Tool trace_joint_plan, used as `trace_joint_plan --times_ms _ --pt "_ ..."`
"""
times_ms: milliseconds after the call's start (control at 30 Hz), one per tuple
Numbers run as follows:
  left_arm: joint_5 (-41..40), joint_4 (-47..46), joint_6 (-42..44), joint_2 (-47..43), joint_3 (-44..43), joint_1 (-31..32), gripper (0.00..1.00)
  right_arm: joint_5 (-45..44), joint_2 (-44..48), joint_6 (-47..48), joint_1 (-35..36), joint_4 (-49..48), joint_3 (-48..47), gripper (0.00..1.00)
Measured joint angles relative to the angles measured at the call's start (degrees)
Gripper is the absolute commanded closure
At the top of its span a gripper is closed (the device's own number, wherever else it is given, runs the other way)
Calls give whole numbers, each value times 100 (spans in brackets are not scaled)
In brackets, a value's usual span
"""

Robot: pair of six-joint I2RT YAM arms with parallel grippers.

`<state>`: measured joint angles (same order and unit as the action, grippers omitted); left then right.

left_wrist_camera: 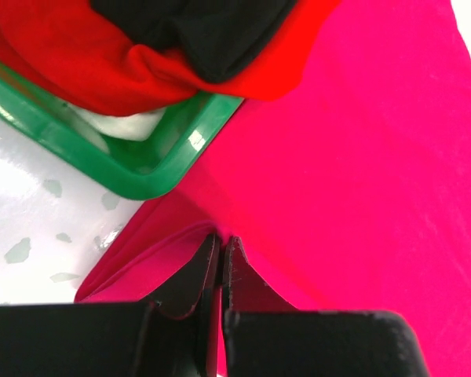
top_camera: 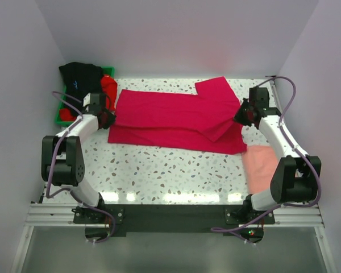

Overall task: Fold and stack the t-shirts
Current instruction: Fold the tshirt

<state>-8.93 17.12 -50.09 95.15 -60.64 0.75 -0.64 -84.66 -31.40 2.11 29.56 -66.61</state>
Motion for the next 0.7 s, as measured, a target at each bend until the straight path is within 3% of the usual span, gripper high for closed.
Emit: trace_joint_plan --times_ms 500,700 --pt "245 -63 155 496 -476 0 96 170 4 -70 -179 -201 140 100" --pt "308 -79 197 706 -640 0 87 219 2 -76 -289 -247 146 100"
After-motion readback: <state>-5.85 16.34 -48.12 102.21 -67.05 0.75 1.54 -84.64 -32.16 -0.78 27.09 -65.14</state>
